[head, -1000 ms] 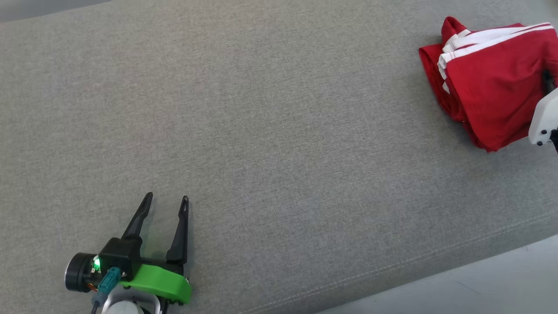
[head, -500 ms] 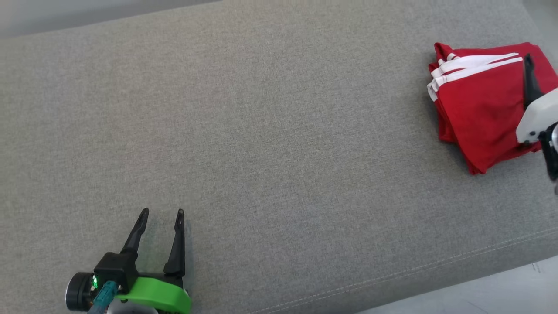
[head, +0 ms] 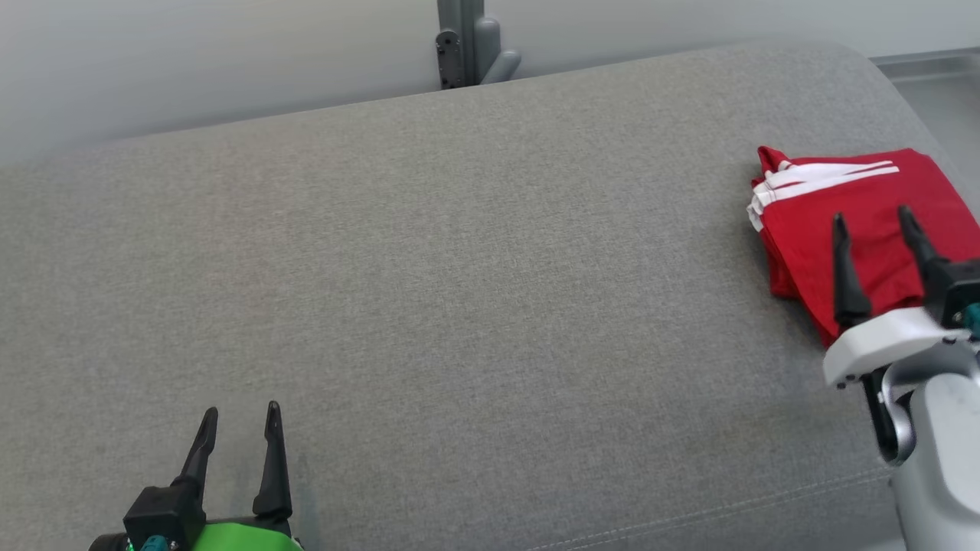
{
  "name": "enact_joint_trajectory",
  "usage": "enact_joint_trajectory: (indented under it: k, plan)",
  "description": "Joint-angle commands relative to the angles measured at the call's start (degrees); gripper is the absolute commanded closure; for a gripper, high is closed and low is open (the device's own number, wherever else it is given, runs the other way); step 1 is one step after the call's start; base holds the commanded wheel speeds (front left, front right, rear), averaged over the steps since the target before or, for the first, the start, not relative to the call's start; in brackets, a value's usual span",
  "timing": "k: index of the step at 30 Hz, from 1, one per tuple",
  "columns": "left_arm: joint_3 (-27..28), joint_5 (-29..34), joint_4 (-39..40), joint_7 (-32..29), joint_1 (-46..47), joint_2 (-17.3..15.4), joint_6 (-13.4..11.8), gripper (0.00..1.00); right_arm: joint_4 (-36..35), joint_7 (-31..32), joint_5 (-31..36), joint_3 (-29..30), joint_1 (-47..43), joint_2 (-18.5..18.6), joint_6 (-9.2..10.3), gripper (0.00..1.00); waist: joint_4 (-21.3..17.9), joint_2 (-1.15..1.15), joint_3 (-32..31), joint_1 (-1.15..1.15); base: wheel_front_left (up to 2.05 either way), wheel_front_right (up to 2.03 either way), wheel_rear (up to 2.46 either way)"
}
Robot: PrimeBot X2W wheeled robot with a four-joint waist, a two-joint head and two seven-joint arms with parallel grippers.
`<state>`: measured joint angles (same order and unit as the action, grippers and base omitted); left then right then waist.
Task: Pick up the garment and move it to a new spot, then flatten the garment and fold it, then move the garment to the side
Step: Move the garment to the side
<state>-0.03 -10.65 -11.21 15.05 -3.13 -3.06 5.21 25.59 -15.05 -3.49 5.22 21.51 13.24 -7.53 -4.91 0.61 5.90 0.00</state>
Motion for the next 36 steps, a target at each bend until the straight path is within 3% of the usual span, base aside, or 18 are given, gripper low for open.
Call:
enact_joint_trajectory:
  k: [1, 7, 17, 26, 36]
  plan:
    - [0.38, -0.4, -0.02, 0.14, -0.98, -0.01, -0.26, 0.0, -0.82, -0.14, 0.14, -0.24, -1.32, -0.63, 0.09, 0.0, 2.23, -0.61, -2.01, 0.0, 0.0, 0.0, 0.0]
    - [1.98, 0.67, -1.38, 0.14, -1.99, 0.02, -0.37, 0.0, -6.89, -0.14, 1.12, -0.47, -8.8, -5.0, 0.09, 0.0, 4.92, -0.61, -2.87, 0.0, 0.0, 0.0, 0.0]
    - [3.63, 1.46, -2.28, 0.14, -0.34, 0.05, 0.89, 0.0, -10.17, -0.15, 6.32, -1.27, -15.64, -9.45, 0.09, 0.0, 7.07, -0.61, -3.57, 0.0, 0.0, 0.0, 0.0]
    - [3.85, 1.17, -2.58, 0.14, -1.99, 0.11, 1.47, 0.0, -10.37, -0.15, 8.72, -2.33, -18.17, -10.24, 0.09, 0.0, 6.44, -0.61, -5.89, 0.0, 0.0, 0.0, 0.0]
    - [3.94, 1.0, -2.68, 0.14, -1.83, 0.12, 1.81, 0.0, -10.69, -0.15, 6.95, -3.05, -18.5, -10.31, 0.09, 0.0, 5.79, -0.61, -6.37, 0.0, 0.0, 0.0, 0.0]
